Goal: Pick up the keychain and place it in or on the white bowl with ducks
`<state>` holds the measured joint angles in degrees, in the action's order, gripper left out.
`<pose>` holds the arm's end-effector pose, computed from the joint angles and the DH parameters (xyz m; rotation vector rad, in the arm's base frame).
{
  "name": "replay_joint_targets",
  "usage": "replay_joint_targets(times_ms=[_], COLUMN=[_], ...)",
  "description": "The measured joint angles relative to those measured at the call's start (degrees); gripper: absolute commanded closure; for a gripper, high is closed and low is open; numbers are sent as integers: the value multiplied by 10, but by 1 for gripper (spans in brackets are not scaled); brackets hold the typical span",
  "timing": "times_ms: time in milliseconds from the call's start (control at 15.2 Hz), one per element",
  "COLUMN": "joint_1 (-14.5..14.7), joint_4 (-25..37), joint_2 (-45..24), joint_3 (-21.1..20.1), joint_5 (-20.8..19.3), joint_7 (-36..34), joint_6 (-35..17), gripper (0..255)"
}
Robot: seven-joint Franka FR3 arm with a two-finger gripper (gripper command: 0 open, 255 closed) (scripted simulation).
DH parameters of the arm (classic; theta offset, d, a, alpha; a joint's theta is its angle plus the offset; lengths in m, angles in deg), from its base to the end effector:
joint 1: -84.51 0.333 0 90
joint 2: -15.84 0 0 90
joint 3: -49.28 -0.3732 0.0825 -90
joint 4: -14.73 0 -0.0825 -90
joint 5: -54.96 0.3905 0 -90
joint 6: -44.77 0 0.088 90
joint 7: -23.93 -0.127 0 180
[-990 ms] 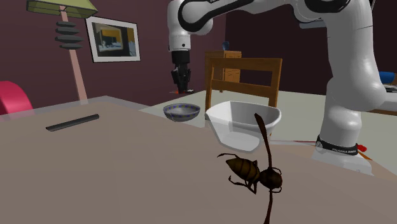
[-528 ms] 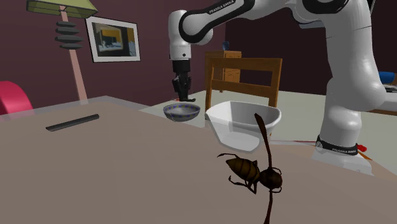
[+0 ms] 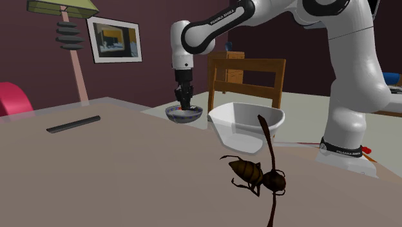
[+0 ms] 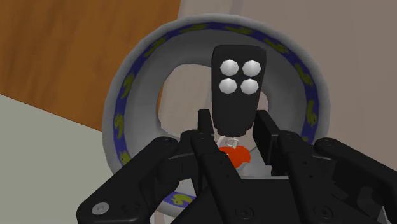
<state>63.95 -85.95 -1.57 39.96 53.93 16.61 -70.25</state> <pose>0.6398 -0.1380 0.4241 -3.0663 0.4981 0.0751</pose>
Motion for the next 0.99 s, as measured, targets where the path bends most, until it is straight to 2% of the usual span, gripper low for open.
replay_joint_targets(times_ms=[264, 330, 726, 990], joint_1=[0, 0, 0, 1], joint_4=[0, 0, 0, 42], joint_2=[-1, -1, -1, 10], joint_3=[0, 0, 0, -1], joint_5=[0, 0, 0, 2], joint_7=[0, 0, 0, -1], joint_6=[-2, -2, -2, 51], gripper=[255, 0, 0, 0])
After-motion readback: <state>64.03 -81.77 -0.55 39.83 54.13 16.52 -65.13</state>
